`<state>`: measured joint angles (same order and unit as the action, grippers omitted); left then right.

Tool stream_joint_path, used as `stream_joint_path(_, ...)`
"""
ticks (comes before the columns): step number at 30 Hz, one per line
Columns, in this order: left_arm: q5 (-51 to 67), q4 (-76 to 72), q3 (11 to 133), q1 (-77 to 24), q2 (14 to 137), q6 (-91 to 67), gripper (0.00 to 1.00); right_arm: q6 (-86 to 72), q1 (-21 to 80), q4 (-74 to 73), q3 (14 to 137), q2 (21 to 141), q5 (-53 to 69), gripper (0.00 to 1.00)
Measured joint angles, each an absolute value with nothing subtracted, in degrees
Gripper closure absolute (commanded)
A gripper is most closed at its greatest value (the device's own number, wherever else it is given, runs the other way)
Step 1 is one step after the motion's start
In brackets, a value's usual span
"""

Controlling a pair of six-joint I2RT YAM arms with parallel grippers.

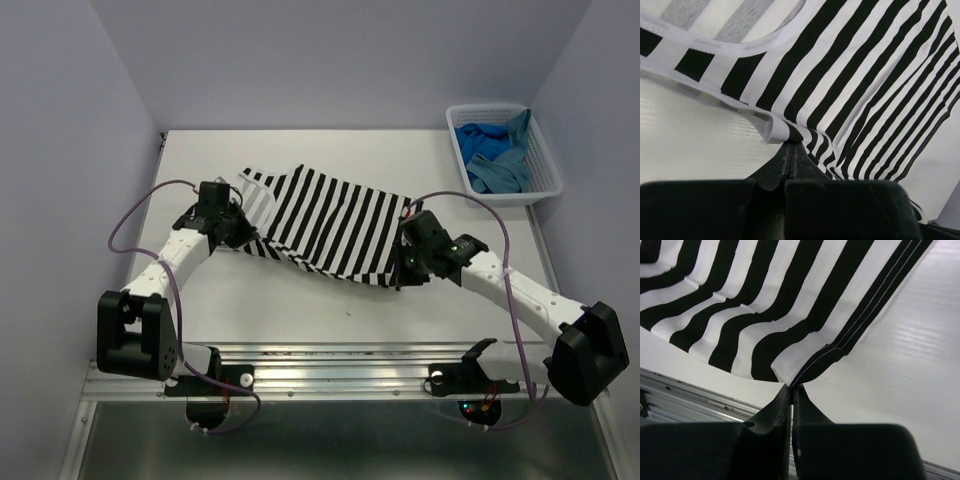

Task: Fold and stack the tank tops

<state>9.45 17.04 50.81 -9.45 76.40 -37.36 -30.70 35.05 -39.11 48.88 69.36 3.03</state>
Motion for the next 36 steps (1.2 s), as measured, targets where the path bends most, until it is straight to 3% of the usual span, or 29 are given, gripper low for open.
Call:
stream_joint_path(17,9.63,20.08,76.36,-12.8,99.66,-31.81,1.0,-22.59,21.69,-38.98,56.34,79.96,5.21,0.98)
stream_joint_path(28,8.75,22.48,86.7,-13.15,111.42,-29.91,1.0,-20.95,16.49,-36.42,61.19,88.84,4.73,0.92)
stream_joint_path(30,8.67,22.79,88.42,-13.15,113.43,-29.74,0.95,-20.95,16.14,-35.66,61.6,90.5,4.34,0.88)
stream_joint_path(33,8.54,23.27,91.0,-13.17,116.25,-29.47,0.77,-21.15,15.79,-35.31,62.19,92.38,3.57,0.84)
stream_joint_path(36,7.31,23.22,92.79,-13.19,118.54,-29.43,0.49,-21.37,15.75,-34.44,63.31,94.96,1.37,0.7)
